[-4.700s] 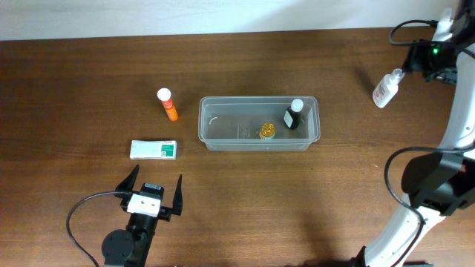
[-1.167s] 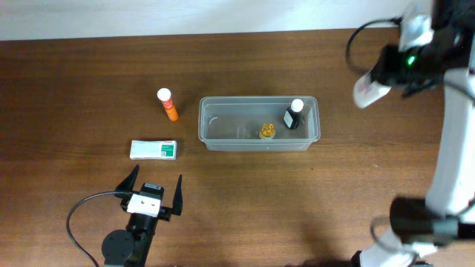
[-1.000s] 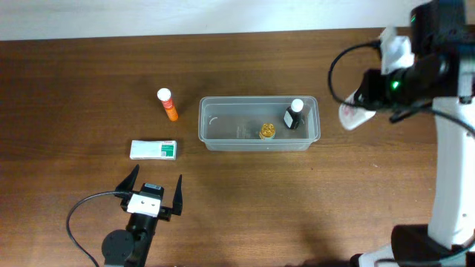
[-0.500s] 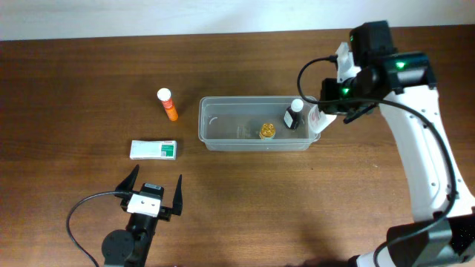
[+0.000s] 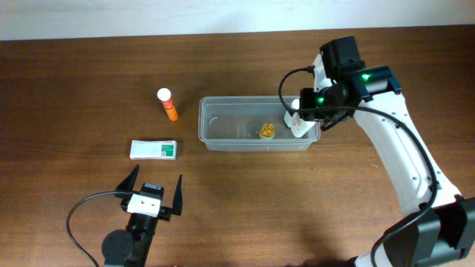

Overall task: Pack container
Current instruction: 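Carry the spray bottle into the container and open the gripper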

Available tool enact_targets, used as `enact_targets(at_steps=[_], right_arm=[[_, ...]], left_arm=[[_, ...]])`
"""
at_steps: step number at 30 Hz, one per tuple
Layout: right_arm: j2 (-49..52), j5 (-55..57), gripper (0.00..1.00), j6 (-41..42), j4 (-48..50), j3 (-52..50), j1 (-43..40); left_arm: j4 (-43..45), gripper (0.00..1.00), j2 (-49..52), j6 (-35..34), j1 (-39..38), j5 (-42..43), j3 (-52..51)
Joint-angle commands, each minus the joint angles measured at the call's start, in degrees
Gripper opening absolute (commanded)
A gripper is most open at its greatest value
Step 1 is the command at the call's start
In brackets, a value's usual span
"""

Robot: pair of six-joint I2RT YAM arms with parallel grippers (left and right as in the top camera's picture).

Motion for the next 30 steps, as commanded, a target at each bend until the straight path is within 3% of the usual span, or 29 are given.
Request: enact_targets(at_steps=[1,30], right_arm=[[0.0,3.8,0.24,0.8,0.9,-0.2,0.9],[12.9,9.6,0.24,4.4,4.2,-0.2,0.9]], left_arm=[[-0.3,0.99,-0.4,0.9,0.3,-0.4,-0.1],[-0.3,0.99,-0.4,0.9,0.3,-0.4,-0.1]])
